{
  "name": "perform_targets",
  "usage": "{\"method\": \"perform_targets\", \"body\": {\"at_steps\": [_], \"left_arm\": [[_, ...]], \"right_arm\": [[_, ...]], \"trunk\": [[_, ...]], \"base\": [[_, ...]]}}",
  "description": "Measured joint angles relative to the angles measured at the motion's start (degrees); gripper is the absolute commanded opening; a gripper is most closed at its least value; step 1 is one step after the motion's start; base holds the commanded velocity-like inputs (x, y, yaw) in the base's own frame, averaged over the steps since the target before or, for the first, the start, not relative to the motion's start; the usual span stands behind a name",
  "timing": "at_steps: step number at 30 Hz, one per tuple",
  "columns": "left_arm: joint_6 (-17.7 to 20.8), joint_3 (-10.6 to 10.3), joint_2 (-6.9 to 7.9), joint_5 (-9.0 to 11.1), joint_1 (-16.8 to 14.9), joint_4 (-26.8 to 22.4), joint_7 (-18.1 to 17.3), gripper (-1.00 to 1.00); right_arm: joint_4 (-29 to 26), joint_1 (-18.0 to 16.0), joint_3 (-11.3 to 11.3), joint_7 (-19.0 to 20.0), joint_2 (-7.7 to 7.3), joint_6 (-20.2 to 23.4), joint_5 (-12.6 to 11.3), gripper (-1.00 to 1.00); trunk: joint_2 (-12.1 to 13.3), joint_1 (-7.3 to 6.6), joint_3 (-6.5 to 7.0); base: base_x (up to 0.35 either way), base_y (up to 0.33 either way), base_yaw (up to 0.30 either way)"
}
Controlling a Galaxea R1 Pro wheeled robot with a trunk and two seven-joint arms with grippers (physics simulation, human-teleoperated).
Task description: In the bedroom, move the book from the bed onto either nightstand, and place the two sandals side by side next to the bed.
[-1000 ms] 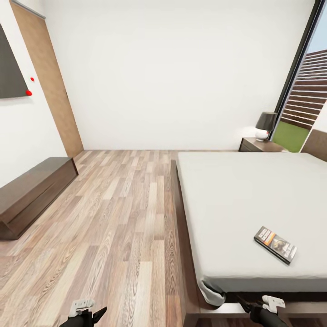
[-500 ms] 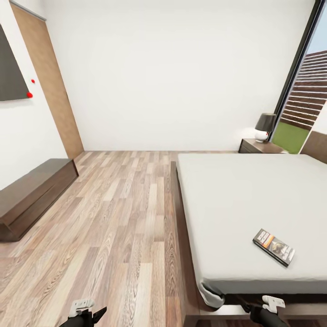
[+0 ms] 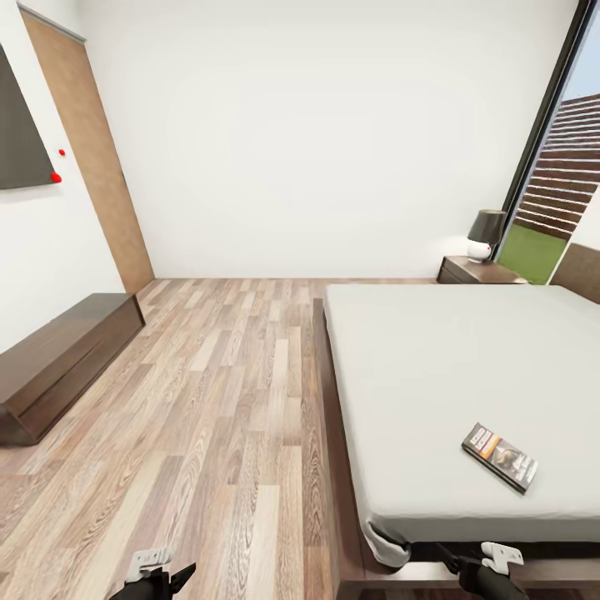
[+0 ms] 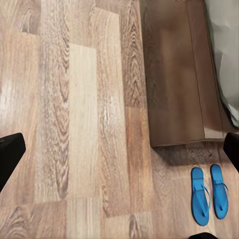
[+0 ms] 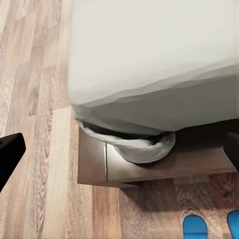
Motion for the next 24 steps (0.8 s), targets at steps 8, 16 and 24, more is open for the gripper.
{"method": "perform_targets", "body": {"at_steps": [8, 16, 24], "left_arm": [[0.0, 0.0, 0.00, 0.0, 0.0, 0.0, 0.0, 1.00], [0.0, 0.0, -0.01, 0.0, 0.0, 0.0, 0.0, 1.00], [0.0, 0.0, -0.01, 0.0, 0.0, 0.0, 0.0, 1.00]], "right_arm": [[0.0, 0.0, 0.0, 0.0, -0.02, 0.0, 0.0, 1.00], [0.0, 0.0, 0.0, 0.0, -0.02, 0.0, 0.0, 1.00], [0.0, 0.0, 0.0, 0.0, -0.01, 0.0, 0.0, 1.00]], "trunk": [[3.2, -1.76, 1.44], [6.4, -3.52, 2.92], [9.6, -5.27, 4.98]], "base": [[0.000, 0.000, 0.000], [0.000, 0.000, 0.000], [0.000, 0.000, 0.000]]}}
